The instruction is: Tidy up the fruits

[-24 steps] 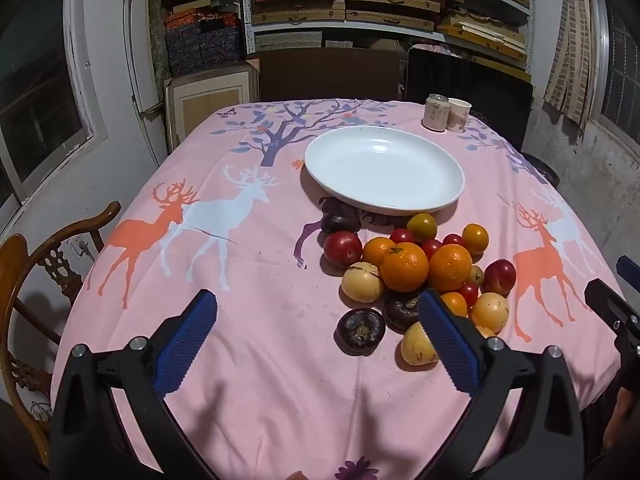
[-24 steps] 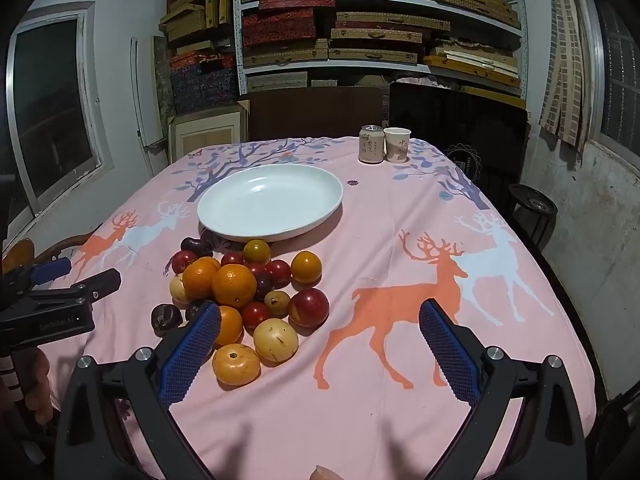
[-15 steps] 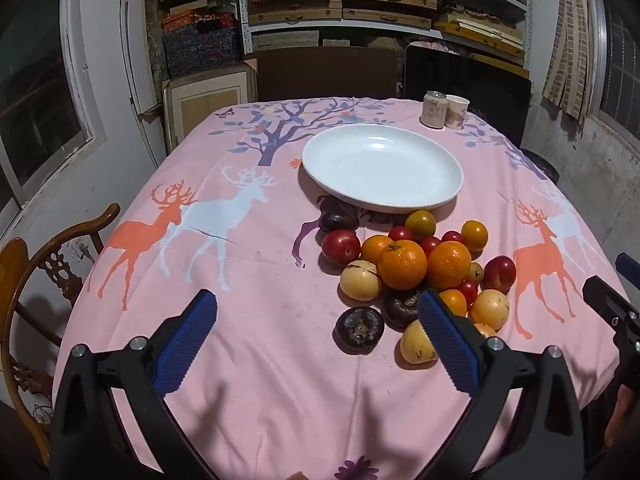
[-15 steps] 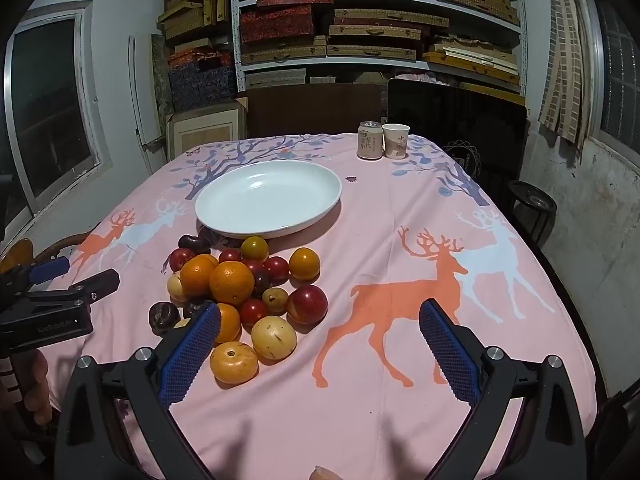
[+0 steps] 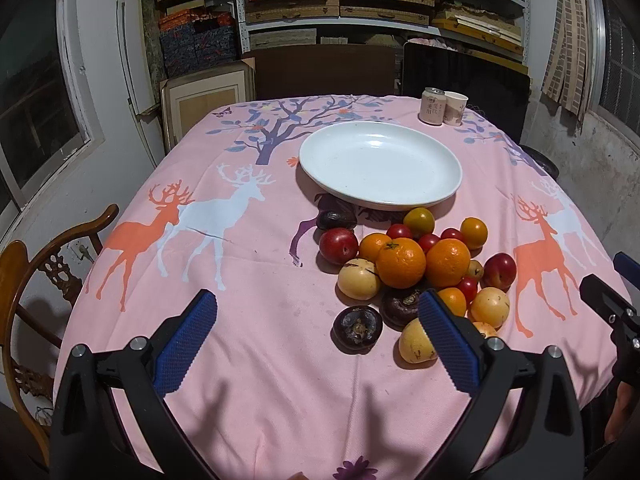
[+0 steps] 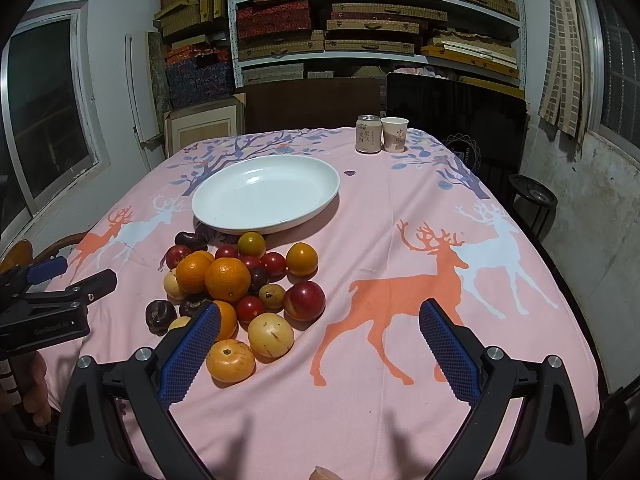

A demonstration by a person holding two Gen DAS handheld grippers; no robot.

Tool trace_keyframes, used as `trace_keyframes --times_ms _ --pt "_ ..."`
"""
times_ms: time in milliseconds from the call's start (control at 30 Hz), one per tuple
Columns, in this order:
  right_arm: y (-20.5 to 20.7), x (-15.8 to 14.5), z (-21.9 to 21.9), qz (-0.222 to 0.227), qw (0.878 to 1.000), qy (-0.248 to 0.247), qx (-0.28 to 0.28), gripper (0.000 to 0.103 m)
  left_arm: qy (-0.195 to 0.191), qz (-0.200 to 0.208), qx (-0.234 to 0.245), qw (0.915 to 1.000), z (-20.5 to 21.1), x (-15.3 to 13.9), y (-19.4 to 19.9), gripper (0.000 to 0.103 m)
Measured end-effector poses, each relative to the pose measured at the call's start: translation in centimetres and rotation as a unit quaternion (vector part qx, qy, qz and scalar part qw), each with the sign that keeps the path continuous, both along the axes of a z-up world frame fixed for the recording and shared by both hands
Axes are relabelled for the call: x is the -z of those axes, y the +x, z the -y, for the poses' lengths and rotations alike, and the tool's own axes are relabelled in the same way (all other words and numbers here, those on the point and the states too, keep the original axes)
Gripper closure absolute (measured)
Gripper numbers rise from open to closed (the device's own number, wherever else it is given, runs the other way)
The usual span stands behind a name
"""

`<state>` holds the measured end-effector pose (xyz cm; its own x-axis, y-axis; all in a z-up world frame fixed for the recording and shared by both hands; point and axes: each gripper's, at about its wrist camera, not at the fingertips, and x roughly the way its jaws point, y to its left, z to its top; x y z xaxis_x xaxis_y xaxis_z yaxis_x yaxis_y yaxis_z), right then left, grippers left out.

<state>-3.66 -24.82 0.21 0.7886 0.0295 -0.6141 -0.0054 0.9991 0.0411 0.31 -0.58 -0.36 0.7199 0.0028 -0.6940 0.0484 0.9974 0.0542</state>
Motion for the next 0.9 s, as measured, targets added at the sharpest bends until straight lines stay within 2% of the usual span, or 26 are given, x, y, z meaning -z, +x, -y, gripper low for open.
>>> trace_keyframes --times_ms 900 --pt "-0.3 0.3 -0.15 -0.002 1.0 0.0 -0.002 0.004 0.002 0.003 0.001 1.0 0.01 -0.09 -0.13 0.004"
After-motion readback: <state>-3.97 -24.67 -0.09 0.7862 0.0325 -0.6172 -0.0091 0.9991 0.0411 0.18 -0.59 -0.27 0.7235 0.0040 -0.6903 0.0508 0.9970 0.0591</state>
